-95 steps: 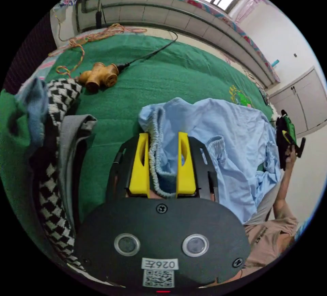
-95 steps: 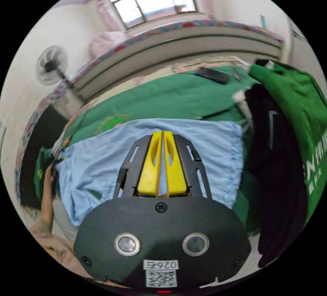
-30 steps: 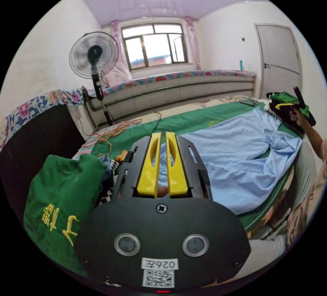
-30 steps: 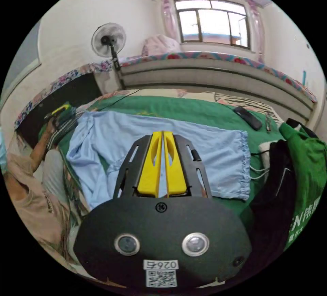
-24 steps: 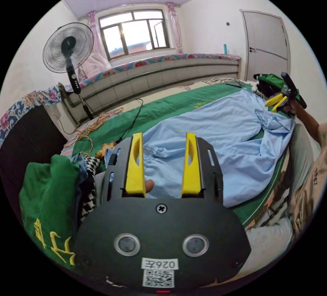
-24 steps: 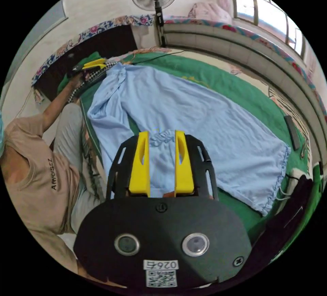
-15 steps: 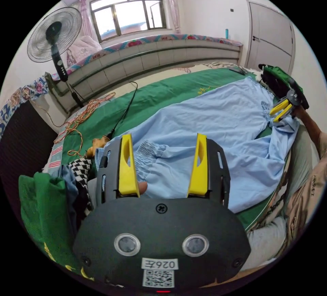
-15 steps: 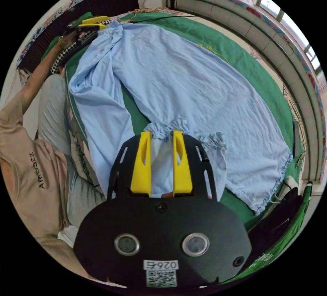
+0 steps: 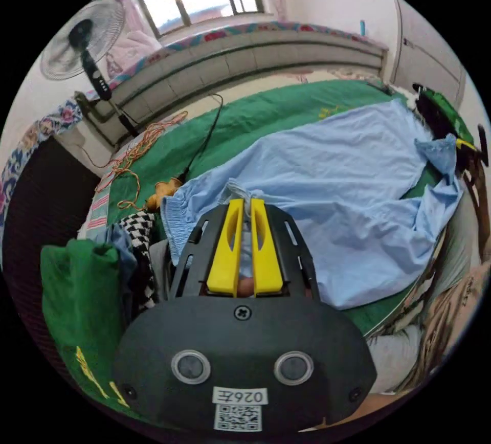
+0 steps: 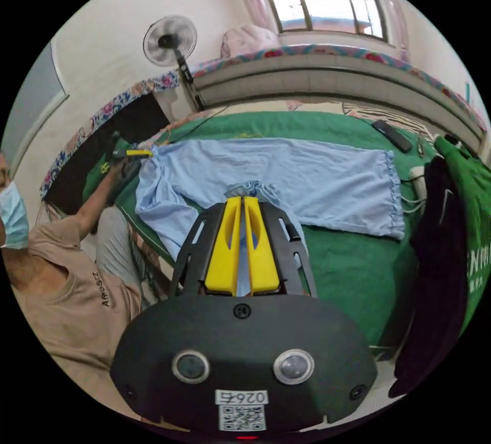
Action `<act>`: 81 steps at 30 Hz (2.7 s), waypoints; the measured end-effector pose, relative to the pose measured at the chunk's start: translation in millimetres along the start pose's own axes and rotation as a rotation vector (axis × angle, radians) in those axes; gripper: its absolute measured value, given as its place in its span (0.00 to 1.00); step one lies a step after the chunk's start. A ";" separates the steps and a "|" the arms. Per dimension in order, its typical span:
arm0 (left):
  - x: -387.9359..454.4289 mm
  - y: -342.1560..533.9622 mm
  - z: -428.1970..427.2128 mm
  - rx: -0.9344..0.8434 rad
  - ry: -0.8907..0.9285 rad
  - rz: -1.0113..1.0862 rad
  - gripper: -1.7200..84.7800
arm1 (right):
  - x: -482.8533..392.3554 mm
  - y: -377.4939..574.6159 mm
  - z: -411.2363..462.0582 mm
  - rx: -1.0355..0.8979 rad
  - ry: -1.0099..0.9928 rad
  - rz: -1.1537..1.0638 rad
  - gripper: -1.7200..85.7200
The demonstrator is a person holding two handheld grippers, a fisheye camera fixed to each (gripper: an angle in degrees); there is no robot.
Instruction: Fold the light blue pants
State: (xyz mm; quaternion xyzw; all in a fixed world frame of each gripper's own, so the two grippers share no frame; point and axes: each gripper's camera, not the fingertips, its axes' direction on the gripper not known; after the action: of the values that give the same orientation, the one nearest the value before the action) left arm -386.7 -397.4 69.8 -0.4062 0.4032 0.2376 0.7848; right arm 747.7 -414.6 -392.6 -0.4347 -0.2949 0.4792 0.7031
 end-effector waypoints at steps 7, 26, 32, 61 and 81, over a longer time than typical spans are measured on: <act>-91.5 87.0 -69.5 0.379 0.161 -0.386 0.03 | 94.5 100.0 -130.5 0.454 -0.035 0.394 0.00; -174.8 44.1 -11.4 0.331 0.080 -0.742 0.03 | 168.6 -79.7 -81.5 0.283 0.551 0.353 0.01; -190.9 -23.0 49.1 0.132 0.000 -0.797 0.06 | 223.1 -166.2 33.5 -0.013 0.698 0.380 0.01; 11.2 -114.5 111.7 -0.092 -0.027 0.026 0.04 | 215.8 -123.4 89.3 -0.286 0.576 0.362 0.07; -52.9 -129.8 155.5 -0.042 0.194 -0.185 0.12 | 210.4 -276.9 230.9 -0.297 0.577 0.338 0.07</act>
State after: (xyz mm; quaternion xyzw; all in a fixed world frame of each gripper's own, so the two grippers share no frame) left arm -257.1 -343.3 225.0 -0.4788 0.4332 0.1322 0.7521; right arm 748.6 -188.0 -42.0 -0.6920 -0.0747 0.3984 0.5974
